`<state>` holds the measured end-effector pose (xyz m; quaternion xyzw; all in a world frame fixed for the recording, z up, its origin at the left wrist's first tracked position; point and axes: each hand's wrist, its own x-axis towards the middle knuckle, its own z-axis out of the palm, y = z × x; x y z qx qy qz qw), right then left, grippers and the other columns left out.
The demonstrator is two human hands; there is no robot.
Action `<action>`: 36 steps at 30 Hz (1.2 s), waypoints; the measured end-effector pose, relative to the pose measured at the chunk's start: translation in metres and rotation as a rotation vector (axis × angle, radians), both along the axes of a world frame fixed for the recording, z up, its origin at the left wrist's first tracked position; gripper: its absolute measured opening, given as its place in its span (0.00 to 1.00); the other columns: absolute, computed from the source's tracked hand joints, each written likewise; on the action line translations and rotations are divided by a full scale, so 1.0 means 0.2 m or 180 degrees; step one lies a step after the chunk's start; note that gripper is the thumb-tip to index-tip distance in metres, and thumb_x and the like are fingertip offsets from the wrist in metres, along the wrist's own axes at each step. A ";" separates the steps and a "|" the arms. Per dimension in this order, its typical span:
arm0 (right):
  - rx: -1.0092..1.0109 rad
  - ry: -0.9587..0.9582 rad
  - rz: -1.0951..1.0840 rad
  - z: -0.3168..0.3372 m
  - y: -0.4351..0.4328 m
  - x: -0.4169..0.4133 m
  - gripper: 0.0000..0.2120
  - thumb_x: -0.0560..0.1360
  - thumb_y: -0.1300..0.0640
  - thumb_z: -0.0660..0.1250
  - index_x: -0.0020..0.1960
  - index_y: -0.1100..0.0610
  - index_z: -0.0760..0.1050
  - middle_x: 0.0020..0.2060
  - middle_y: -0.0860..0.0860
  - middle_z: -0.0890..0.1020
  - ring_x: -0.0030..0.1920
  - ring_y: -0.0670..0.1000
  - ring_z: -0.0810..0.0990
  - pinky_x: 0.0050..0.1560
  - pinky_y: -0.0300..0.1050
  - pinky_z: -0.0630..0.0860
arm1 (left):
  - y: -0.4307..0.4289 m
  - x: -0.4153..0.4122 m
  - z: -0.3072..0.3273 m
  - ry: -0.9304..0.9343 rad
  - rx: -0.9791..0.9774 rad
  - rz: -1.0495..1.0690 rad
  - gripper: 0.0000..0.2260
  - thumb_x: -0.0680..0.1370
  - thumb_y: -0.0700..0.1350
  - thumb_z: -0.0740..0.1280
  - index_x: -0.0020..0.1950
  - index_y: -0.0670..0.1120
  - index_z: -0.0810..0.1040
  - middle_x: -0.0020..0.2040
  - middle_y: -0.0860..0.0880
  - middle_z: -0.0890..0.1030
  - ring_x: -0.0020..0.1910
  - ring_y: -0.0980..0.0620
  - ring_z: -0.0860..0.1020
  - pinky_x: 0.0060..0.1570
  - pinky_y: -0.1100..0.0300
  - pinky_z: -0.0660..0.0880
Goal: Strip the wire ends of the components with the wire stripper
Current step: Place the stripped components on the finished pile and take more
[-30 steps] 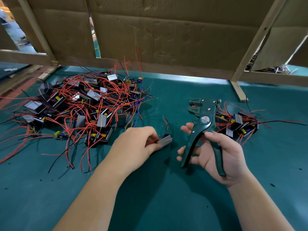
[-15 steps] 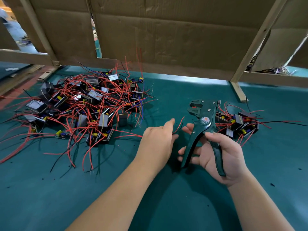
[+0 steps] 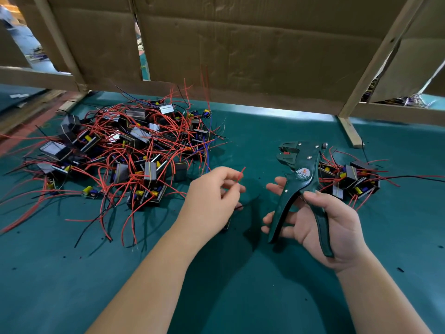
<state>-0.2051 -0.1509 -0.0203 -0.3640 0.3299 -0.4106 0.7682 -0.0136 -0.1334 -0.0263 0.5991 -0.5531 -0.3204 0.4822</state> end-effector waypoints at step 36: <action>-0.0138 -0.0041 0.1588 0.01 0.06 -0.01 0.23 0.71 0.50 0.74 0.59 0.63 0.76 0.40 0.64 0.78 0.36 0.63 0.79 0.42 0.63 0.77 | 0.05 0.08 0.08 -0.1430 -0.1158 -0.0098 0.06 0.80 0.42 0.60 0.44 0.44 0.73 0.36 0.57 0.68 0.36 0.58 0.66 0.40 0.69 0.64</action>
